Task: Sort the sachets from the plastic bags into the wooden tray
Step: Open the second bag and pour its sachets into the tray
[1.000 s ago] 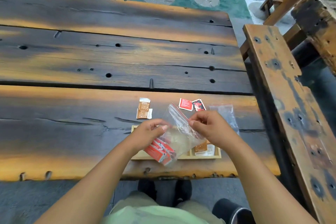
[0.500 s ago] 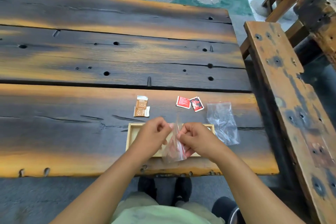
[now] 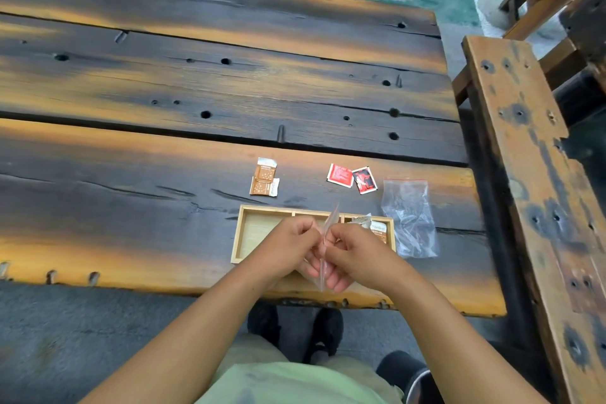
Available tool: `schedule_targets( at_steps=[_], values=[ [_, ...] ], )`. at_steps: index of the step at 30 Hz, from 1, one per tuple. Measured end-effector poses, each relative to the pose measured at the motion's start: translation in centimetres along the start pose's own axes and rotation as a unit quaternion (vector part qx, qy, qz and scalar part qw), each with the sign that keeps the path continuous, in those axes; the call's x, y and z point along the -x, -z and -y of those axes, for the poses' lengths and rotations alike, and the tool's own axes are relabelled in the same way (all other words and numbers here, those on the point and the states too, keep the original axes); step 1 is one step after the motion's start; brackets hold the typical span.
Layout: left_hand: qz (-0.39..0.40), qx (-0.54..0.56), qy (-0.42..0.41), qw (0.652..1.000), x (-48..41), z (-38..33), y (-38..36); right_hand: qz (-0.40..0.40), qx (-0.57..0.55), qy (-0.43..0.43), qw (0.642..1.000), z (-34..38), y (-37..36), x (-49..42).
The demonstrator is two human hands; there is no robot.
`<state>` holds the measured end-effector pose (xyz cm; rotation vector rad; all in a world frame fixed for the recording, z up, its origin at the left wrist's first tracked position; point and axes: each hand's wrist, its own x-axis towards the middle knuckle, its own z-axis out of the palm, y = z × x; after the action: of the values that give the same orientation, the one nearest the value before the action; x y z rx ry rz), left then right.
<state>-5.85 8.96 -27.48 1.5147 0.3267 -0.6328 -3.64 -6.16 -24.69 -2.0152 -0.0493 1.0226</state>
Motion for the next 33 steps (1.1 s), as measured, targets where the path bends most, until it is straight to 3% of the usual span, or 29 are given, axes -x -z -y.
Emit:
schedule_targets(
  at_steps=[7, 11, 18, 26, 33],
  values=[
    [-0.036, 0.035, 0.017, 0.999, -0.6, 1.5, -1.7, -0.068, -0.022, -0.112, 0.991, -1.2, -0.2, -0.3],
    [-0.047, 0.043, 0.019, 0.998, -0.7, 1.6, -2.9, -0.064, -0.02, -0.135, 0.989, -2.0, 0.6, 0.3],
    [-0.046, 0.041, 0.004, 0.998, -0.6, 0.8, -3.5, -0.061, -0.064, -0.056, 0.995, -2.8, 0.9, 1.4],
    [-0.029, 0.031, -0.028, 0.999, 0.3, -0.1, -3.4, -0.148, 0.108, 0.047, 0.982, -3.2, 0.0, 1.5],
    [-0.007, 0.045, 0.015, 0.999, 0.6, -0.4, -2.0, -0.081, -0.071, 0.057, 0.993, -3.7, -0.1, 1.9]
  ],
)
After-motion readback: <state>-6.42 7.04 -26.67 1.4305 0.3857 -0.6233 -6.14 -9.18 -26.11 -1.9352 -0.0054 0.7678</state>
